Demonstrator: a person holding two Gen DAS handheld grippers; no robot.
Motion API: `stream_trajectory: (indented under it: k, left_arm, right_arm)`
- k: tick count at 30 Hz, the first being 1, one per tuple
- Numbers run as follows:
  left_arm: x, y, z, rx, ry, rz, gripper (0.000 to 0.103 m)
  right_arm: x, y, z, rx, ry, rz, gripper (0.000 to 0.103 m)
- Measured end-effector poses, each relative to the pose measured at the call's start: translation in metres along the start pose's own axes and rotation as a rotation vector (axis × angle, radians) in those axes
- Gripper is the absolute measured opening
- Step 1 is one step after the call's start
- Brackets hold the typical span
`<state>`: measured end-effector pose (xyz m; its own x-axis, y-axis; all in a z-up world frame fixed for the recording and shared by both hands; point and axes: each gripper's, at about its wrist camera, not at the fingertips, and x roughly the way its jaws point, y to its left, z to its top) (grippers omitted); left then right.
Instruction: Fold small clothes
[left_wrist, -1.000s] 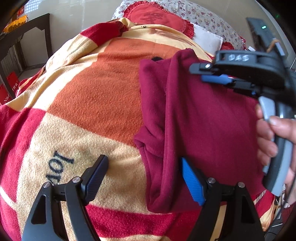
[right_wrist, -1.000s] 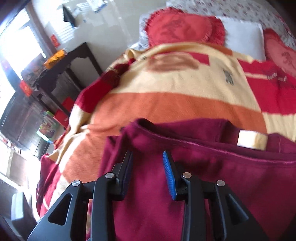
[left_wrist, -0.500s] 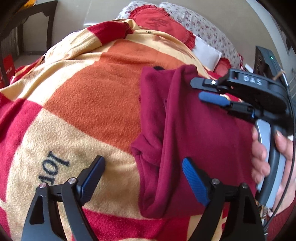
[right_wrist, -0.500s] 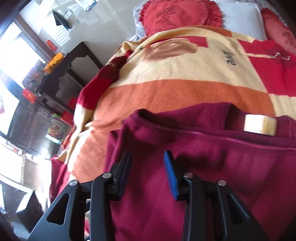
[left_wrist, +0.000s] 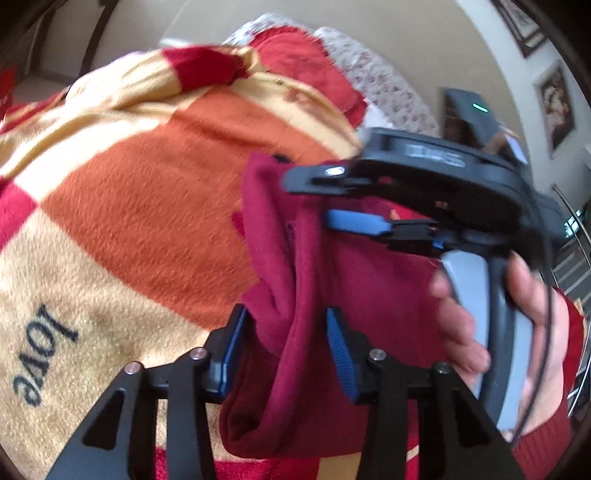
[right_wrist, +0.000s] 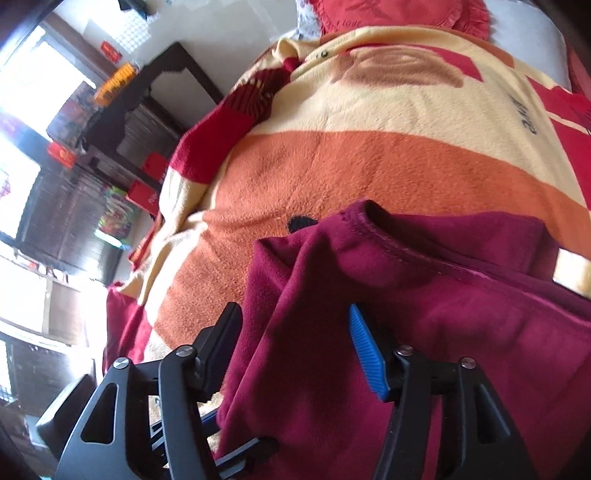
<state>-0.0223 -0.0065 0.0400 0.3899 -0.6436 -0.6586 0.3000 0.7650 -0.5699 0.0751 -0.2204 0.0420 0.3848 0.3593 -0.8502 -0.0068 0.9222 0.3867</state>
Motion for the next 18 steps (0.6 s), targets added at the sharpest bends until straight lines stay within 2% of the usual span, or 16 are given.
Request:
stream_trajectory:
  k: [7,12,13,14,15,16,17,18]
  left_arm:
    - [-0.006,-0.031,-0.002,0.123,-0.021,0.005,0.038]
    - [-0.006,-0.042,-0.002,0.146,-0.02,0.018,0.037]
    - [-0.007,-0.042,-0.003,0.152,-0.02,0.03,0.037]
    - [-0.006,-0.043,-0.003,0.157,-0.019,0.043,0.037]
    - [-0.006,-0.043,-0.004,0.166,-0.016,0.062,0.038]
    - [-0.006,-0.044,-0.006,0.173,-0.011,0.072,0.038]
    - [-0.006,-0.044,-0.008,0.177,-0.008,0.076,0.04]
    - [-0.007,-0.044,-0.01,0.182,-0.003,0.083,0.048]
  right_arm:
    - [0.019,0.03,0.013,-0.134,0.099,-0.1,0.056]
    - [0.045,0.049,0.013,-0.236,0.175,-0.243,0.059]
    - [0.046,0.051,0.011,-0.25,0.169,-0.259,0.056]
    - [0.044,0.052,0.008,-0.258,0.152,-0.278,0.045]
    - [0.04,0.051,0.005,-0.261,0.123,-0.31,0.025]
    - [0.035,0.048,0.002,-0.263,0.095,-0.33,0.017]
    - [0.029,0.043,-0.001,-0.258,0.075,-0.304,0.01]
    - [0.023,0.039,-0.003,-0.246,0.058,-0.269,0.004]
